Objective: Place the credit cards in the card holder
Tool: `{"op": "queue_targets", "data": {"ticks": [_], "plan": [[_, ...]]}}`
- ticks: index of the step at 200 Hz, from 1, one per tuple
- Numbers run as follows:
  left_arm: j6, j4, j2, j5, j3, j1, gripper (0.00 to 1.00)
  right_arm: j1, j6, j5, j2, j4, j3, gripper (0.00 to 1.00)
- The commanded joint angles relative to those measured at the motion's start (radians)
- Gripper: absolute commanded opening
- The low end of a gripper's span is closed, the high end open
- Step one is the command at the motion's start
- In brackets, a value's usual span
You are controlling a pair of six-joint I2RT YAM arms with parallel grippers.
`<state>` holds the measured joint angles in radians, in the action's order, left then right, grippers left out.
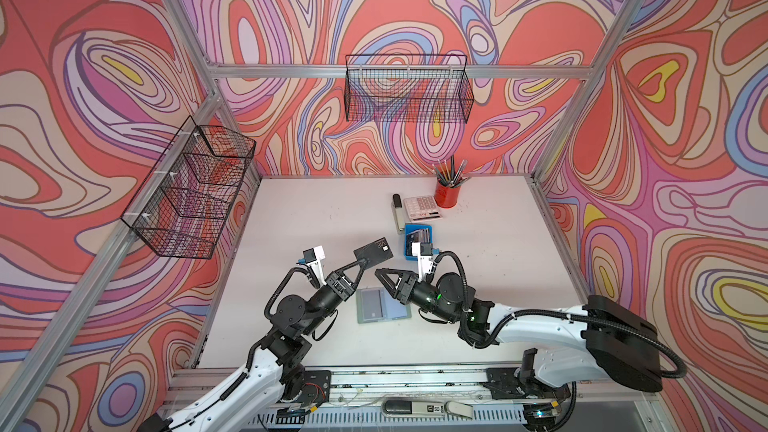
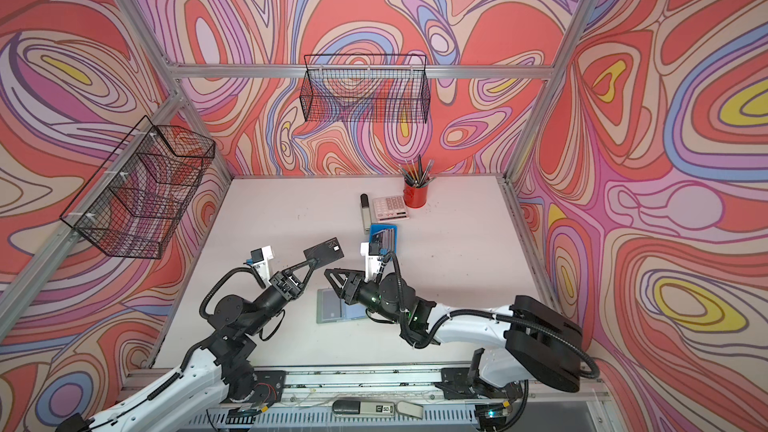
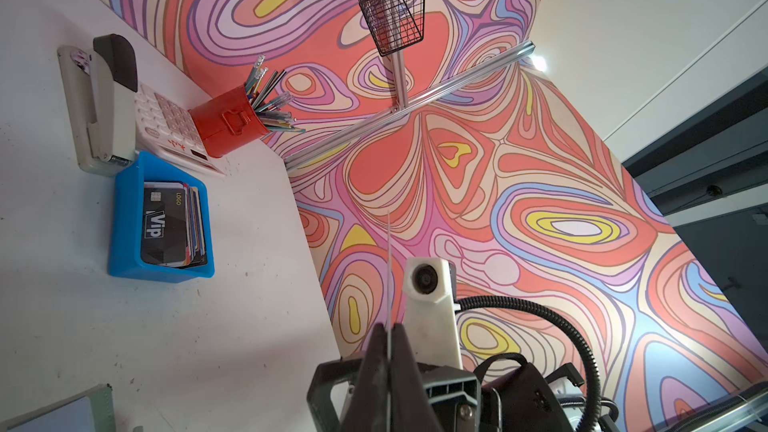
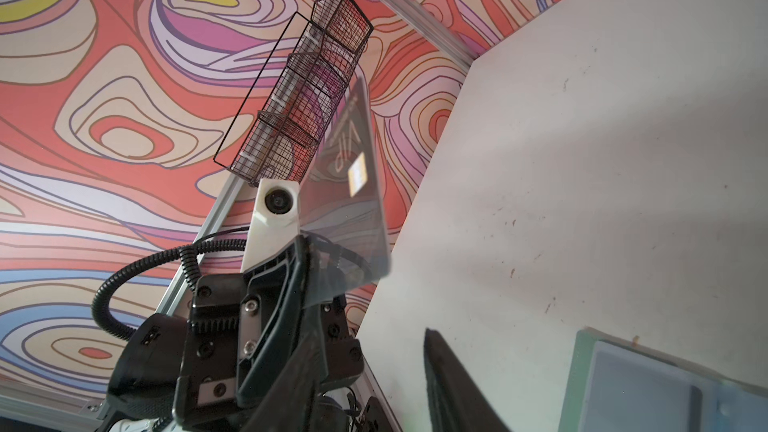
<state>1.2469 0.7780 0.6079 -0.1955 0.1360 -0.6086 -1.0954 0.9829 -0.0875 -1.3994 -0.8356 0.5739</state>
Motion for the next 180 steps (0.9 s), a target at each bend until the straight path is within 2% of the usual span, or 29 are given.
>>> {"op": "queue_targets", "data": {"ticks": [1,37,90,109,125,140,180], "plan": [[0.047,0.024,-0.017,0.038,-0.027,0.003,0.00,-0.015,0.010,-0.070,-0.021,-0.188,-0.002,0.40],[0.049,0.018,-0.025,0.050,-0.034,0.003,0.00,-0.015,-0.003,-0.109,-0.078,-0.399,-0.043,0.41],[0.053,0.046,-0.026,0.036,-0.035,0.002,0.00,-0.015,0.064,-0.116,-0.190,-0.428,0.019,0.41],[0.053,0.043,-0.029,0.032,-0.034,0.003,0.00,-0.015,0.070,-0.121,-0.214,-0.433,0.040,0.37],[0.055,0.045,-0.030,0.031,-0.038,0.003,0.00,-0.015,0.071,-0.119,-0.231,-0.449,0.055,0.25],[0.056,0.052,-0.031,0.028,-0.042,0.003,0.00,-0.015,0.076,-0.123,-0.243,-0.457,0.063,0.19],[0.066,0.076,-0.025,0.010,-0.049,0.003,0.00,-0.014,0.086,-0.114,-0.294,-0.486,0.109,0.17]]}}
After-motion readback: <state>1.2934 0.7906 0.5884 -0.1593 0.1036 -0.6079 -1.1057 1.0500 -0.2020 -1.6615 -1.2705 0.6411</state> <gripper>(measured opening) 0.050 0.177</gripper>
